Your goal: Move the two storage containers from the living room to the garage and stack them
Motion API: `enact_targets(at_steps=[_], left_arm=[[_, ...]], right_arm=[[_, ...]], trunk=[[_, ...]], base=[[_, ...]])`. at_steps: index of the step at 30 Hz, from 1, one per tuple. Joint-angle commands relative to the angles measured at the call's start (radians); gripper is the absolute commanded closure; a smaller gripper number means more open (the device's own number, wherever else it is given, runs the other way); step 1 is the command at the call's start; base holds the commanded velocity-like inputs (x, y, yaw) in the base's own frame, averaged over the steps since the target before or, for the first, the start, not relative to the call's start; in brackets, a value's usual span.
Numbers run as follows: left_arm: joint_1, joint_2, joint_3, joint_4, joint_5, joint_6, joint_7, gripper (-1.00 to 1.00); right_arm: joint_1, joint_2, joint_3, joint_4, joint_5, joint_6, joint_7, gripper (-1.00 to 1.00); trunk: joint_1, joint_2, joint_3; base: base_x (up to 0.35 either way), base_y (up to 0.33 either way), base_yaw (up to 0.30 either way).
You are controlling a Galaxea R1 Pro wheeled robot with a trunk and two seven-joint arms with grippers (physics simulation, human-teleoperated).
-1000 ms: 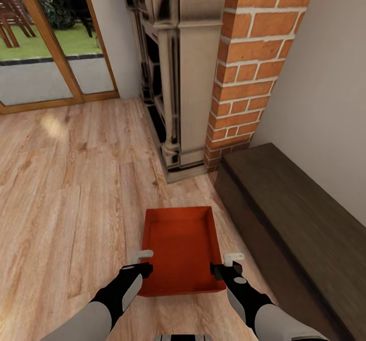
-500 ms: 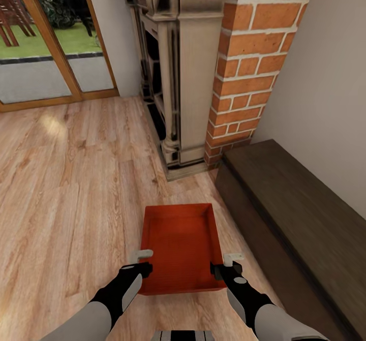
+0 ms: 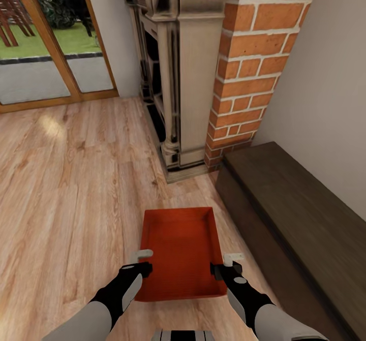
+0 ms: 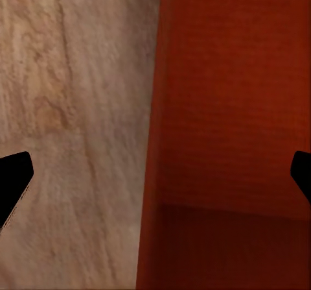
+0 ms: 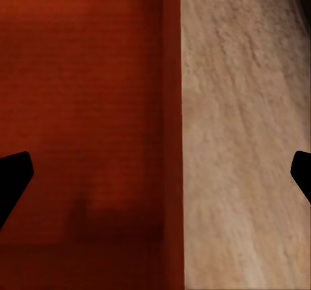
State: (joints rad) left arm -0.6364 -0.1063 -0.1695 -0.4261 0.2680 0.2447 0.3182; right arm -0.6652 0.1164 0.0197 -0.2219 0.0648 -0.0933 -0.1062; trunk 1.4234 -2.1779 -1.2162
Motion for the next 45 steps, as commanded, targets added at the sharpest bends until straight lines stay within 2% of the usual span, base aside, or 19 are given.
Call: enact_targets(at_steps=[1, 22, 34, 45], left_arm=[[0.0, 0.001, -0.008, -0.002, 0.01, 0.004, 0.009, -1.0], [0.0, 0.001, -0.008, -0.002, 0.01, 0.004, 0.01, -1.0], [0.0, 0.002, -0.008, -0.002, 0.01, 0.005, 0.01, -1.0], [0.0, 0.004, -0.01, -0.002, 0.01, 0.005, 0.01, -1.0]], right_arm=[[-0.001, 0.0, 0.002, 0.001, 0.007, -0.002, -0.006, -1.0], [-0.001, -0.001, 0.002, 0.002, 0.009, -0.002, -0.006, -1.0], [-0.001, -0.001, 0.002, 0.001, 0.008, -0.001, -0.006, -1.0], [-0.001, -0.001, 0.003, 0.001, 0.009, -0.003, -0.006, -1.0]], trunk=[[0.0, 0.0, -0.001], [0.0, 0.0, -0.001], [0.046, -0.084, -0.038], [0.046, -0.084, -0.038]], base=[[0.179, 0.0, 0.0], [0.018, 0.0, 0.0], [0.0, 0.0, 0.0], [0.0, 0.0, 0.0]])
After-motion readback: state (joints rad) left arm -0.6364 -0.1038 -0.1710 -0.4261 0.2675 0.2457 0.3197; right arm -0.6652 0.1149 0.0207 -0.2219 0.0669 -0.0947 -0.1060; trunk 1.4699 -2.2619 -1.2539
